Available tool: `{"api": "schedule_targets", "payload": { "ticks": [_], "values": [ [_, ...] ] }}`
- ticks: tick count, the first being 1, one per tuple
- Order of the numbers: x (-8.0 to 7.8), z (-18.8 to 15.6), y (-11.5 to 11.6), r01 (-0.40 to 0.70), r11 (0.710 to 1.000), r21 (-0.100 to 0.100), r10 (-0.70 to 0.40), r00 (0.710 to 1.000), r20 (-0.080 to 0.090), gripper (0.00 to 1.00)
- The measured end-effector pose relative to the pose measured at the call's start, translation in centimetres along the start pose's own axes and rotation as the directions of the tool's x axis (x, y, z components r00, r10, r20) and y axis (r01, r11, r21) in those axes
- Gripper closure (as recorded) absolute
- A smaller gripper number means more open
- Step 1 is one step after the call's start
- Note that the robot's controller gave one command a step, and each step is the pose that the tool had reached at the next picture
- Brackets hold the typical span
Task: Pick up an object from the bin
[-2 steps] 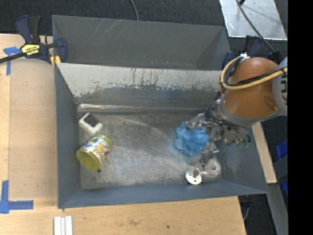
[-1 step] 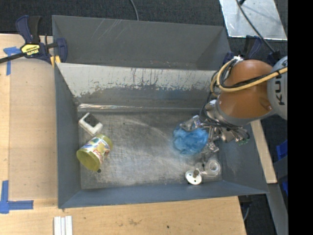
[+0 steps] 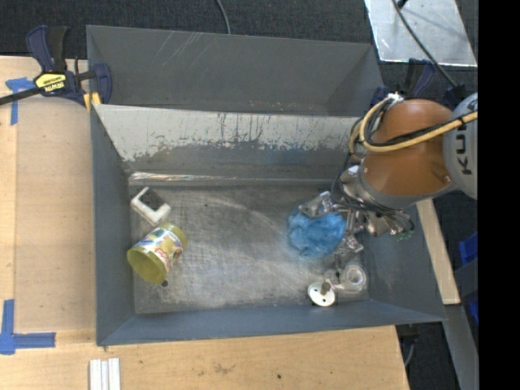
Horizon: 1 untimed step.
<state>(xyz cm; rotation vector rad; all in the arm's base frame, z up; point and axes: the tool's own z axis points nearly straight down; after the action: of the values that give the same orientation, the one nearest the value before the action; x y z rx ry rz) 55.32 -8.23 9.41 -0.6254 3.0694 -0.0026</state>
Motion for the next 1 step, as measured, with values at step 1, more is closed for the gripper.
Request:
{"api": "schedule_targets", "payload": {
  "ticks": [1],
  "values": [
    [-0.03,-0.02,-0.02,0.0,1.0,0.0,0.0,1.0,0.0,0.0]
  ]
}}
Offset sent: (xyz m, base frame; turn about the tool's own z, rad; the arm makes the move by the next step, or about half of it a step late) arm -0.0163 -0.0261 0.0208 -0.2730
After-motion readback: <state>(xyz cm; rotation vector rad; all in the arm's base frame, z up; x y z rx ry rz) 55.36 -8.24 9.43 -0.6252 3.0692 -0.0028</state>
